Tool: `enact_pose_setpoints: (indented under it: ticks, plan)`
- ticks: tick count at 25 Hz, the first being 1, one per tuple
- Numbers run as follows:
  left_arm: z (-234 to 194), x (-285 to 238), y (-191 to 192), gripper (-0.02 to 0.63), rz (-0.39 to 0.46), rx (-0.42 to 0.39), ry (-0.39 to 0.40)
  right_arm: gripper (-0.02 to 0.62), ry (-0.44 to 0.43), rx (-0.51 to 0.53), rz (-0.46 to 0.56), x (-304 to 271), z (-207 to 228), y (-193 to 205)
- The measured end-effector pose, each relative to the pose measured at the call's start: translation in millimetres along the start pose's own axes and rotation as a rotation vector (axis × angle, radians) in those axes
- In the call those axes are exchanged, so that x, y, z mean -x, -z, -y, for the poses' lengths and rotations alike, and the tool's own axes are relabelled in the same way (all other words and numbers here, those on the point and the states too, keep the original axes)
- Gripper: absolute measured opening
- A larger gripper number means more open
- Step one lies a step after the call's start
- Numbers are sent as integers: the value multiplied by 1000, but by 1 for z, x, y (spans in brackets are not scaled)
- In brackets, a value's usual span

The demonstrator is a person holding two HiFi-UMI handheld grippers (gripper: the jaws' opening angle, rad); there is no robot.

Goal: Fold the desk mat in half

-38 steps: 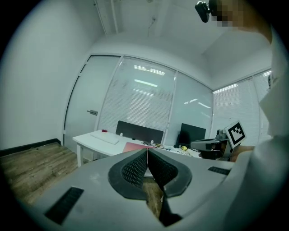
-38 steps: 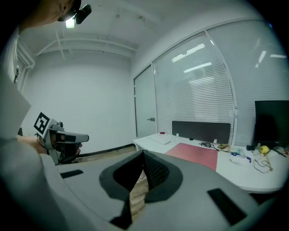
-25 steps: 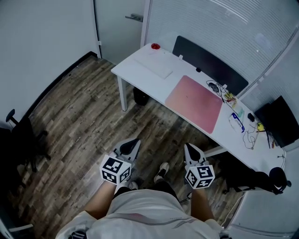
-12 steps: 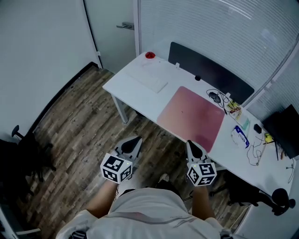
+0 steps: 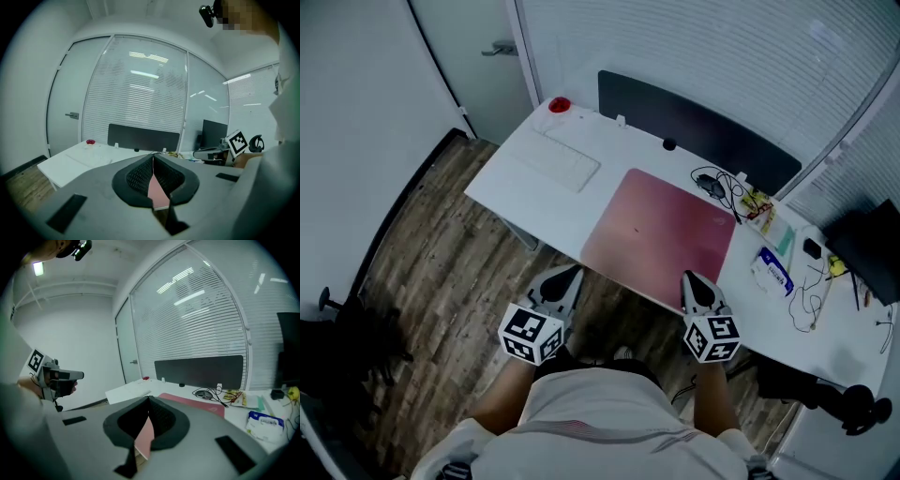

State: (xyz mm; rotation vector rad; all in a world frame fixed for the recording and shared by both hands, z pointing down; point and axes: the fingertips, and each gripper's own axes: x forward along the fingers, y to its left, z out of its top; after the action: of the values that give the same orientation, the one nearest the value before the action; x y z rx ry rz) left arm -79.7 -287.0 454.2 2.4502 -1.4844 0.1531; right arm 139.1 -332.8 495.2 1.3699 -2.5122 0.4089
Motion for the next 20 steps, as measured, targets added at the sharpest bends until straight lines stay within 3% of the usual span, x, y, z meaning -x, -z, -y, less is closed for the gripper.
enact_pose_setpoints:
  ticks: [9, 16, 18, 20]
  plan:
    - [-81, -42, 1, 15, -40, 2, 106, 52, 79, -2, -131, -77, -34, 16]
    - [-144, -38, 18, 15, -85, 14, 147, 54, 36, 17, -313, -163, -102, 64]
    - [-157, -32, 27, 15, -105, 31, 145, 156, -9, 69, -391, -187, -125, 84]
    - [-167, -29, 36, 15, -122, 48, 141, 190, -43, 123, -471, -208, -141, 108]
